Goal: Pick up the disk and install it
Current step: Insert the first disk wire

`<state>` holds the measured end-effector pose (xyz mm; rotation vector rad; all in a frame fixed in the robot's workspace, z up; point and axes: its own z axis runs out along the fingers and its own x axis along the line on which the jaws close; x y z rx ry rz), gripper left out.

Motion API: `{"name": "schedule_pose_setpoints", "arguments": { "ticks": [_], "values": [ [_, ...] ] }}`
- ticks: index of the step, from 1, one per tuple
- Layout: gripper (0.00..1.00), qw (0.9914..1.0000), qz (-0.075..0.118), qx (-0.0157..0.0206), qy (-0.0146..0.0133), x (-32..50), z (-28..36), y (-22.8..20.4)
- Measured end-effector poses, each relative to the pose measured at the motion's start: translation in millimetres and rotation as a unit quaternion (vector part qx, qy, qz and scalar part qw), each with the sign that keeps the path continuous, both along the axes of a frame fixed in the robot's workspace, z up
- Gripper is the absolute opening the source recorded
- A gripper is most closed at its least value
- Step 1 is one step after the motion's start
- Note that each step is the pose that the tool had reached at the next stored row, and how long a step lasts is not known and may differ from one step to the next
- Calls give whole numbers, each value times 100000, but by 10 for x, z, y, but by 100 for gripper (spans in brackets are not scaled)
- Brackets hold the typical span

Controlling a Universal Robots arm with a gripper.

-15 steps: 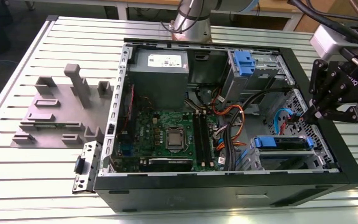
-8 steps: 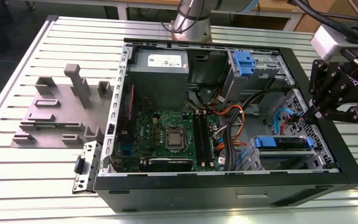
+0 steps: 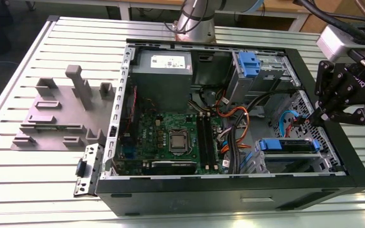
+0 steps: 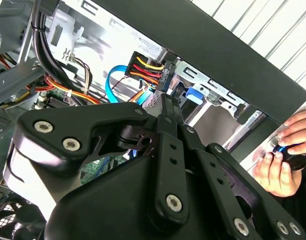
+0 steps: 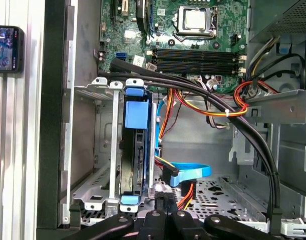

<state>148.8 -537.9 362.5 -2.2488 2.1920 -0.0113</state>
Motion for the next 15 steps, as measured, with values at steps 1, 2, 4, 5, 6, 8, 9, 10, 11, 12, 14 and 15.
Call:
{"name": "schedule_pose_setpoints", "arguments": {
  "ticks": [1, 2, 4, 5, 6, 8, 9, 10, 11, 12, 14, 15],
  "values": [
    [11, 100000, 25, -24, -1, 0, 0, 0],
    [11, 100000, 129, -71, 0, 1, -1, 0],
    [11, 99999, 420, -287, 1, 2, 0, 0],
    [11, 99998, 545, -401, 3, 3, 0, 0],
    [11, 99997, 677, -424, 2, 3, -1, 3],
    [11, 99995, 861, -429, 17, 3, -2, 11],
    [11, 99994, 957, -432, 22, 4, -3, 16],
    [11, 99994, 1051, -434, 33, 4, -6, 19],
    [11, 99992, 1208, -454, 49, 4, -8, 20],
    [11, 99988, 1489, -494, 72, 4, -9, 20],
    [11, 99969, 2405, -564, 95, 4, -10, 20],
    [11, 99954, 2967, -576, 104, 4, -10, 20]
  ]
}}
